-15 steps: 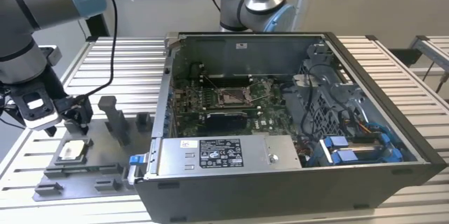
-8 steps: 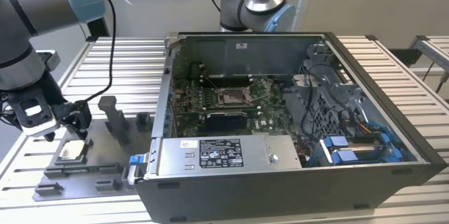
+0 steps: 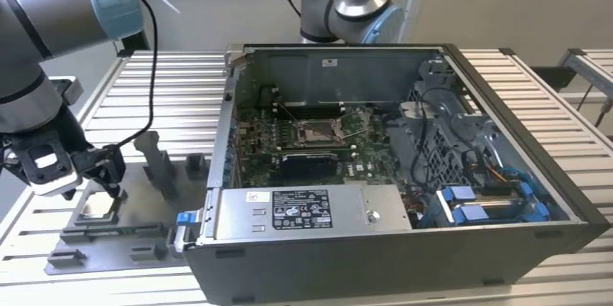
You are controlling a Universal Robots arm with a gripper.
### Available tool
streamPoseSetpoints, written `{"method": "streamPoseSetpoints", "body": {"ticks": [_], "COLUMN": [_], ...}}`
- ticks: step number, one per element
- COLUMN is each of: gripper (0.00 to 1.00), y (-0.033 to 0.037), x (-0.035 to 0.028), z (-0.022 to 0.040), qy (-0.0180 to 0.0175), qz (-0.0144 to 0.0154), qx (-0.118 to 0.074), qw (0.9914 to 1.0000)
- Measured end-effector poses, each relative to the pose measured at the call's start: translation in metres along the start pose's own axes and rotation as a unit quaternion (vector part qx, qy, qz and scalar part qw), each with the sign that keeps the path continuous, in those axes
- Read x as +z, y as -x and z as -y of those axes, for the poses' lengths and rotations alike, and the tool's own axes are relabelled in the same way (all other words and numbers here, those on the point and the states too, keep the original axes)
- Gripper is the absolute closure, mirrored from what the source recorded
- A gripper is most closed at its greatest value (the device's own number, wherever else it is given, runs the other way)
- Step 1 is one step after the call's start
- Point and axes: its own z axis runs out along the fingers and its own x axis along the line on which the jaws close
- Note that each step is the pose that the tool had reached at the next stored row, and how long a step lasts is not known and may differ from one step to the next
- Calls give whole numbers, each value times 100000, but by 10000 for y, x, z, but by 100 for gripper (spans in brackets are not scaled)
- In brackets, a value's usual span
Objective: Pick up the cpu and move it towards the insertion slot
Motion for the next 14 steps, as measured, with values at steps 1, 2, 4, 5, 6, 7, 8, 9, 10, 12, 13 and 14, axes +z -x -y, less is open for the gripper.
{"method": "streamPoseSetpoints", "body": {"ticks": [1, 2, 4, 5, 6, 7, 8, 9, 10, 12, 13, 14], "gripper": [0, 0, 0, 0, 0, 0, 0, 0, 0, 0, 0, 0], "y": [-3, -7, -17, -21, -23, -24, -25, -25, -25, -25, -25, -25], "x": [14, 28, 56, 68, 81, 94, 108, 123, 134, 154, 161, 166], "z": [3, 5, 8, 12, 18, 24, 27, 28, 29, 30, 31, 31], "qy": [-6, -9, -5, -9, -10, -5, 0, -2, -5, -3, -9, -13], "qz": [-11, -14, -11, -17, -17, -11, -4, -6, -8, 10, 7, 3], "qx": [3, 4, -1, -3, -7, -11, -38, -79, -108, -127, -128, -130], "qw": [100000, 100000, 100000, 100000, 100000, 100000, 100000, 100000, 100000, 100000, 100000, 100000]}}
